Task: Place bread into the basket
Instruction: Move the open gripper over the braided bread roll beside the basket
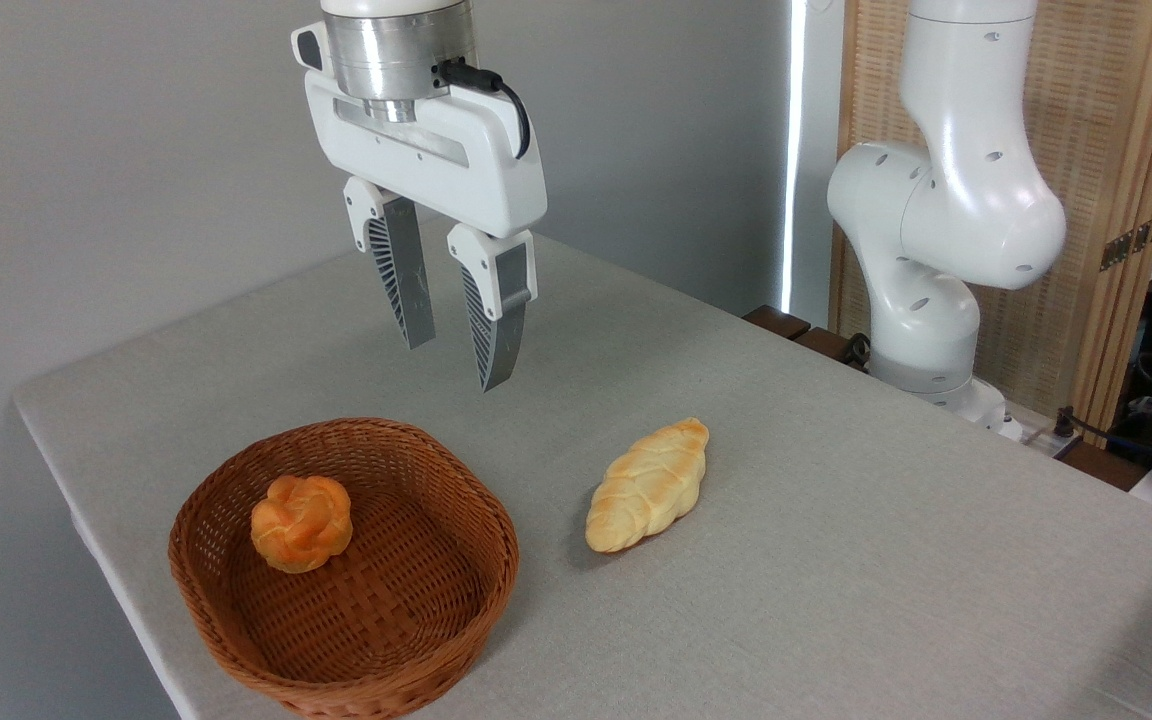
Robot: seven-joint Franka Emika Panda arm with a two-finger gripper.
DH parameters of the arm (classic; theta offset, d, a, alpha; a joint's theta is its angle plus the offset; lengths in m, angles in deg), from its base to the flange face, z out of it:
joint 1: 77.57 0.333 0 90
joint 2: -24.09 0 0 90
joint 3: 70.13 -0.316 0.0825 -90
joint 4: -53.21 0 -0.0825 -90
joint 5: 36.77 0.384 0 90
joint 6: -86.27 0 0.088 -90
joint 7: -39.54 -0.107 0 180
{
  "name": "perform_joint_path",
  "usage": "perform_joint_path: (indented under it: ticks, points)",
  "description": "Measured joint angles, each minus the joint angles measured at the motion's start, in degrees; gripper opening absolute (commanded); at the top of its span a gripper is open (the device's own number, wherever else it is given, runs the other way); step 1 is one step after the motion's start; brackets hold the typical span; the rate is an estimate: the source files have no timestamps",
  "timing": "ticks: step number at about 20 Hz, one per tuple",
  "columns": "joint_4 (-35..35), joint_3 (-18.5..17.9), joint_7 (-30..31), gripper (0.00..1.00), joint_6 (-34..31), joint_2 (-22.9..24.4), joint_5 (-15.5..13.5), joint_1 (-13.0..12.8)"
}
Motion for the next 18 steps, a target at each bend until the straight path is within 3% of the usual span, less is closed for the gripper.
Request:
perform_joint_path:
  ticks: [12,18]
  points:
    - [-1.46,-0.01,0.05,1.0,-1.33,0.56,-0.03,0.0]
    - [-8.72,-1.54,0.04,1.0,-0.86,6.33,-0.04,0.04]
